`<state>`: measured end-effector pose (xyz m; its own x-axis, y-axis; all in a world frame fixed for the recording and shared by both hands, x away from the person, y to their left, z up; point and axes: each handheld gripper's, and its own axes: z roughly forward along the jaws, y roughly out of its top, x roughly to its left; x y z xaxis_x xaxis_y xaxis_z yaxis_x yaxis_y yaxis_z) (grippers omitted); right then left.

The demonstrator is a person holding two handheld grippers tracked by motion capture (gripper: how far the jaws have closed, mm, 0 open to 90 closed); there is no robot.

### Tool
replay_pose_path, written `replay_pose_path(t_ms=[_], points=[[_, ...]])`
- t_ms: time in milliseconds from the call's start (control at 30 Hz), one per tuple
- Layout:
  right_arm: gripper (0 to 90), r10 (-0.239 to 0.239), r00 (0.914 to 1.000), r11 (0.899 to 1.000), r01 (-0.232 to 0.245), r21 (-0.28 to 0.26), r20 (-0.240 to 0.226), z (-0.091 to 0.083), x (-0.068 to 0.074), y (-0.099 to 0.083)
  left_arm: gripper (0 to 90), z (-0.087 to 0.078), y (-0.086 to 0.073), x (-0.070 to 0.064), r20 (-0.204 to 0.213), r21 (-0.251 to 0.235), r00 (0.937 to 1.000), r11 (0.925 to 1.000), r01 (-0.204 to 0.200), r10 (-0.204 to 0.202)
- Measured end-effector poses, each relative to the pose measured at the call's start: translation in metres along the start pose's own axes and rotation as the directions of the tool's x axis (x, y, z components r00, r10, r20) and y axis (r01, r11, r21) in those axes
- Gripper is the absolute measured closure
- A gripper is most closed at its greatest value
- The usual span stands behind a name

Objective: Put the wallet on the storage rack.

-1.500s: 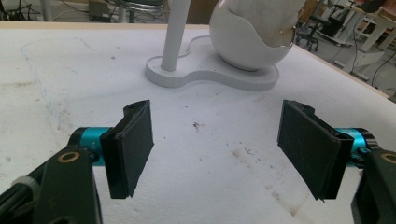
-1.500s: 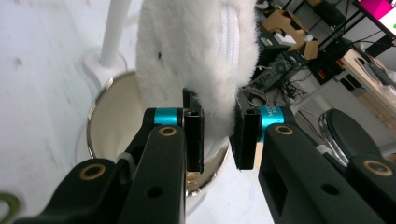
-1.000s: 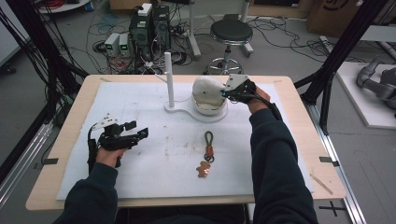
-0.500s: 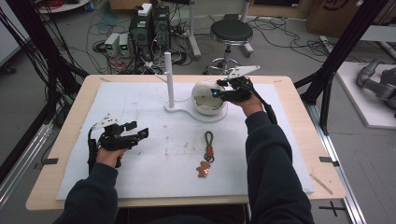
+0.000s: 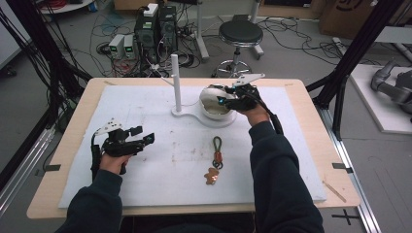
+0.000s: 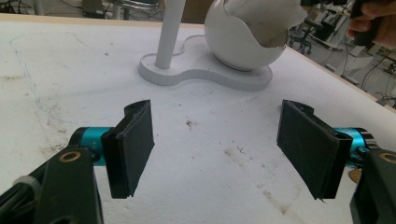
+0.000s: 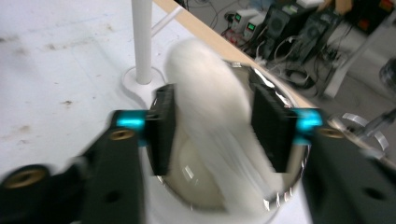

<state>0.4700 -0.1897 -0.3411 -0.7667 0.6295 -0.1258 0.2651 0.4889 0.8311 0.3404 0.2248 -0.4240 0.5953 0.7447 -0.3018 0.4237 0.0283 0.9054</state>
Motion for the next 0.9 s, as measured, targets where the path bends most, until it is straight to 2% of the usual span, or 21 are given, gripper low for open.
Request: replay_pose_path(t_ms=[33, 67, 100, 133, 167, 200, 233, 267, 300, 333, 367, 400, 467, 567, 633, 800, 900], points=[[45.1, 0.04, 0.999, 0.999, -0.04, 0.002, -0.019, -0.005, -0.003, -0.003, 27.1, 0.0, 0.0, 0.0, -0.001, -0.005, 1.0, 1.0, 0.0, 0.0], [36.6, 0.129, 0.9908, 0.992, -0.128, 0.006, -0.042, -0.016, -0.007, -0.009, 27.1, -0.001, 0.0, 0.0, -0.004, -0.011, 1.0, 0.9999, -0.002, 0.002], [36.6, 0.129, 0.9908, 0.992, -0.128, 0.006, -0.042, -0.016, -0.007, -0.009, 27.1, -0.001, 0.001, 0.0, -0.007, -0.014, 1.0, 0.9999, -0.003, 0.003], [36.0, 0.185, 0.9806, 0.983, -0.184, 0.019, -0.064, -0.023, -0.009, -0.011, 26.7, -0.001, 0.001, 0.0, -0.013, -0.015, 0.9999, 0.9999, -0.007, 0.007], [34.0, 0.223, 0.9725, 0.974, -0.224, -0.015, -0.067, -0.037, -0.008, -0.02, 21.5, -0.001, 0.002, 0.0, -0.028, -0.019, 0.9996, 0.9998, -0.008, 0.008], [34.0, 0.223, 0.9725, 0.974, -0.224, -0.015, -0.067, -0.037, -0.008, -0.02, 21.5, -0.002, 0.003, 0.0, -0.045, -0.02, 0.9989, 0.9997, -0.017, 0.016], [31.8, 0.191, 0.9816, 0.981, -0.191, 0.014, -0.005, -0.048, -0.004, -0.029, 18.6, -0.002, 0.004, 0.0, -0.054, -0.028, 0.9983, 0.9993, -0.024, 0.023], [29.2, 0.163, 0.9861, 0.987, -0.163, -0.003, 0.031, -0.054, 0.0, -0.037, 18.0, -0.003, 0.005, 0.0, -0.058, -0.037, 0.9977, 0.9986, -0.037, 0.035], [29.2, 0.163, 0.9861, 0.987, -0.163, -0.003, 0.031, -0.054, 0.0, -0.037, 18.0, -0.003, 0.006, 0.0, -0.063, -0.042, 0.9971, 0.998, -0.046, 0.044], [29.2, 0.162, 0.985, 0.987, -0.161, -0.019, 0.06, -0.065, 0.006, -0.054, 17.2, -0.004, 0.006, 0.0, -0.07, -0.047, 0.9961, 0.9973, -0.057, 0.054], [29.2, 0.162, 0.985, 0.987, -0.161, -0.019, 0.06, -0.065, 0.006, -0.054, 17.2, -0.004, 0.007, 0.001, -0.072, -0.045, 0.9957, 0.9971, -0.062, 0.058], [29.2, 0.176, 0.9815, 0.984, -0.174, -0.023, 0.076, -0.074, 0.01, -0.072, 17.3, -0.004, 0.007, 0.001, -0.072, -0.043, 0.9955, 0.997, -0.064, 0.061], [29.2, 0.2, 0.9754, 0.98, -0.198, -0.03, 0.092, -0.082, 0.014, -0.09, 17.3, -0.003, 0.006, 0.002, -0.078, -0.035, 0.995, 0.9972, -0.066, 0.063], [29.3, 0.23, 0.9659, 0.973, -0.226, -0.045, 0.119, -0.094, 0.019, -0.112, 17.4, -0.003, 0.006, 0.002, -0.08, -0.036, 0.9939, 0.9963, -0.078, 0.075], [29.3, 0.235, 0.9619, 0.972, -0.228, -0.062, 0.14, -0.102, 0.022, -0.122, 17.5, -0.003, 0.006, 0.003, -0.086, -0.038, 0.9933, 0.9959, -0.081, 0.078], [29.2, 0.234, 0.956, 0.971, -0.223, -0.083, 0.176, -0.114, 0.023, -0.13, 17.7, -0.005, 0.006, 0.003, -0.09, -0.045, 0.9914, 0.9941, -0.099, 0.095], [28.2, 0.224, 0.957, 0.974, -0.212, -0.08, 0.185, -0.114, 0.023, -0.131, 17.7, -0.005, 0.007, 0.003, -0.089, -0.051, 0.9917, 0.9939, -0.098, 0.093]])
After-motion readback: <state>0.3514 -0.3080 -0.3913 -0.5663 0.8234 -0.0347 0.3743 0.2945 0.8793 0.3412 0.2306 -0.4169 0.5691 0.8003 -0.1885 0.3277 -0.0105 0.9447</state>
